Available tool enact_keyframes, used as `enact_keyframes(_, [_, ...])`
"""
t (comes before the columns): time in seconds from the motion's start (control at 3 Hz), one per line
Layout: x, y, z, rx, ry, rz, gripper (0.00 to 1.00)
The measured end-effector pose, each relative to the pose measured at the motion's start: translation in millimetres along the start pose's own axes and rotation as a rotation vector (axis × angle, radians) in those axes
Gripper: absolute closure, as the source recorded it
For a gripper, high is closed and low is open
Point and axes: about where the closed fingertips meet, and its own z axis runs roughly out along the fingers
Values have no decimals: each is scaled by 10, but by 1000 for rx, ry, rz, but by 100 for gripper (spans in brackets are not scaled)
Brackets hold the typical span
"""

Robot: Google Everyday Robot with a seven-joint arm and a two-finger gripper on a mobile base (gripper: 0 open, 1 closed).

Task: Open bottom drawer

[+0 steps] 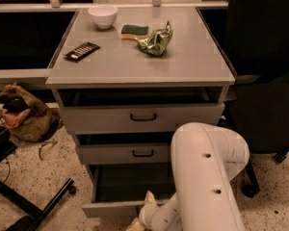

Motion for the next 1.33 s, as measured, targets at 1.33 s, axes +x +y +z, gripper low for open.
enact_keyframes(1.33, [242, -231, 587, -116, -24, 77, 0])
